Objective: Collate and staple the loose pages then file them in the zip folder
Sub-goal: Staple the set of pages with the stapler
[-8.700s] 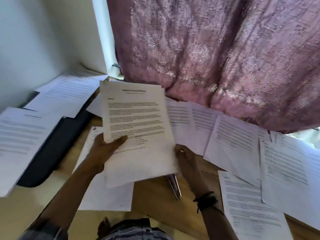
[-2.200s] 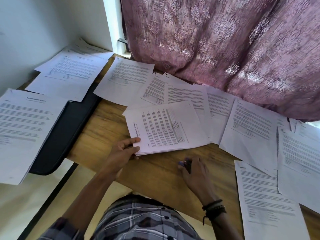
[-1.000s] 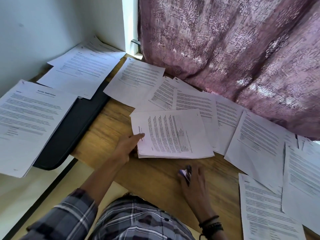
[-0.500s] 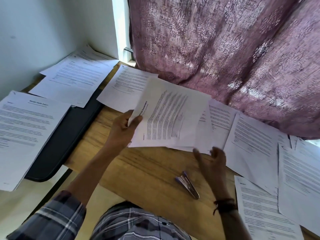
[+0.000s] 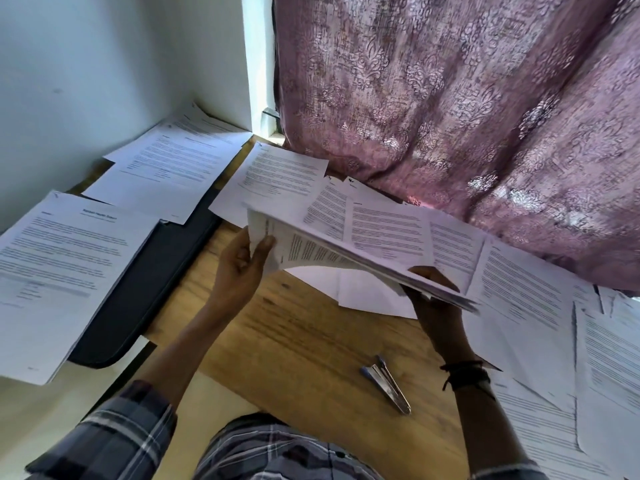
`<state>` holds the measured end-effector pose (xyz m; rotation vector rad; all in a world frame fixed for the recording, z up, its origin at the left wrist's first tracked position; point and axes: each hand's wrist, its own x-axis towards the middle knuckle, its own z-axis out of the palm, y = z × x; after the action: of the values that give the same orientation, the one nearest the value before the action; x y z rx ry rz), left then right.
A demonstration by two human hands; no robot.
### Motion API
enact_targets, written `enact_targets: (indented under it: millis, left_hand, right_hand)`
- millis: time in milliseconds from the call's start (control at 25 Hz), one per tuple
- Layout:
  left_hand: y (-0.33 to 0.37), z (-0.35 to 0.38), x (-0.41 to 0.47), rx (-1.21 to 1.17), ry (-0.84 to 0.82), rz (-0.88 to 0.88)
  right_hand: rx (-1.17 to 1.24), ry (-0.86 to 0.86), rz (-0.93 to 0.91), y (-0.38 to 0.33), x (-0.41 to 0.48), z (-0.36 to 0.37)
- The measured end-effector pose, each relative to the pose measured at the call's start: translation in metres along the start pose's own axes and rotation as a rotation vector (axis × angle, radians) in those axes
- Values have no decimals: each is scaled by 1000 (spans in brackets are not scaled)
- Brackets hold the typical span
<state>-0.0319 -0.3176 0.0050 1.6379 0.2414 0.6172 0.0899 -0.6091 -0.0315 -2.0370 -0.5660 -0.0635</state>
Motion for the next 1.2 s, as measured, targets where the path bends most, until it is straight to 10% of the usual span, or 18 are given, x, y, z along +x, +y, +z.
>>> enact_targets:
  millis: [920,1200]
  left_hand:
    - [-58,3,-21,146,-57,-189]
    - [-54,-9,-29,128,-235,-689]
  right_hand:
    - [94,-44,344,6,-19,13]
    - [-3,-265,550,29,10,-13]
